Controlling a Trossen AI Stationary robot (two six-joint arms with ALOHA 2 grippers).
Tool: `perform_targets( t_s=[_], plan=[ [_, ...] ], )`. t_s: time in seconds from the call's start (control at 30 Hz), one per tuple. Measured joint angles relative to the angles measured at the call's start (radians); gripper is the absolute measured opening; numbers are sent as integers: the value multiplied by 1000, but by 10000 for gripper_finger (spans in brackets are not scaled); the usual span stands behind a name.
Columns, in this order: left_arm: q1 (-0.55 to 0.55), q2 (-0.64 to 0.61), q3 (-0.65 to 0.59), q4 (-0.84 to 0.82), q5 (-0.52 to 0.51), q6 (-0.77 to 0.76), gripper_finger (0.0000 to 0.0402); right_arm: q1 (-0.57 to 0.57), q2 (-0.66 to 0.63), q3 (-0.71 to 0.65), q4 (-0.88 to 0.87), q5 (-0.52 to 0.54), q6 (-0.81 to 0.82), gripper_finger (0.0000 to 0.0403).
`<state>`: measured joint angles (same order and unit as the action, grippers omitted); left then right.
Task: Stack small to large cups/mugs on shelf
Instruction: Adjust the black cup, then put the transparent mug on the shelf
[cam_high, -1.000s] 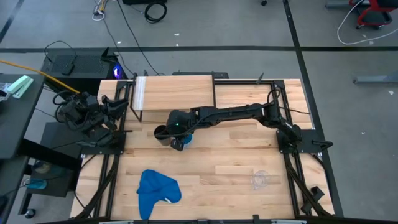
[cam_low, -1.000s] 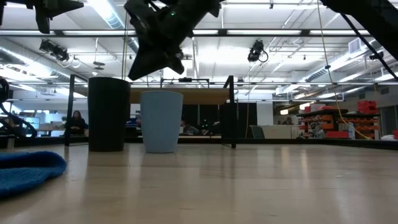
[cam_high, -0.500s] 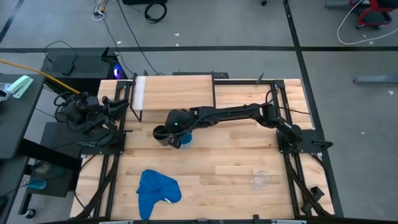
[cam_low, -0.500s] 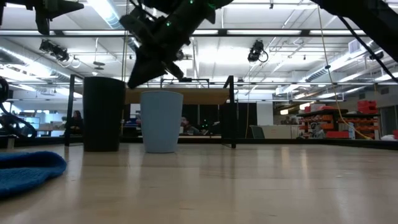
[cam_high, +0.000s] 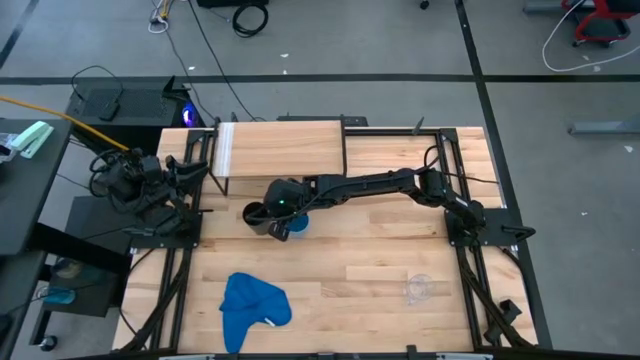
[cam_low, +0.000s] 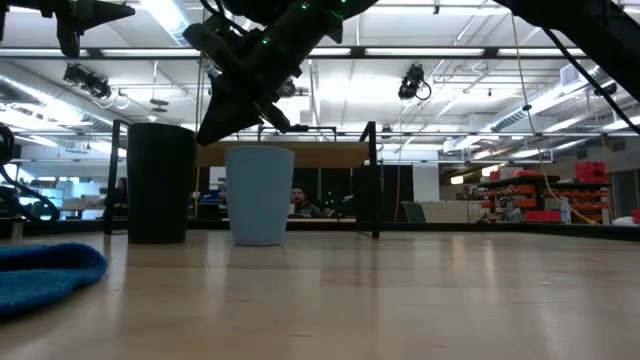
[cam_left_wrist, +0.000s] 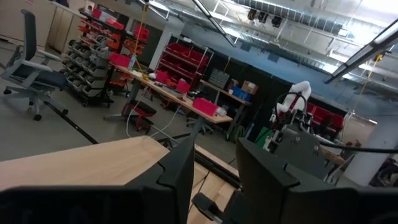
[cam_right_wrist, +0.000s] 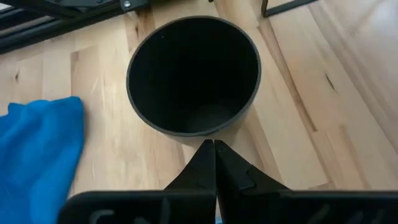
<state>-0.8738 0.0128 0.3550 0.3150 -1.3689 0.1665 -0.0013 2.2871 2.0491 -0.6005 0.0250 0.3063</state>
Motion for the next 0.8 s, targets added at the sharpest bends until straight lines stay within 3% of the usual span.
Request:
perform_targets(
  t_s=[0.17,0.47,0.8],
  plan=[
    [0,0,0,-2,0,0,129,0,-15,0,-22,-14,8,7],
    [0,0,0,-22,0,-1,124,0,-160,1,-119,-88,16,13],
    [0,0,0,-25,0,0,130,2,-426,1,-549,-85,41,15]
  ],
)
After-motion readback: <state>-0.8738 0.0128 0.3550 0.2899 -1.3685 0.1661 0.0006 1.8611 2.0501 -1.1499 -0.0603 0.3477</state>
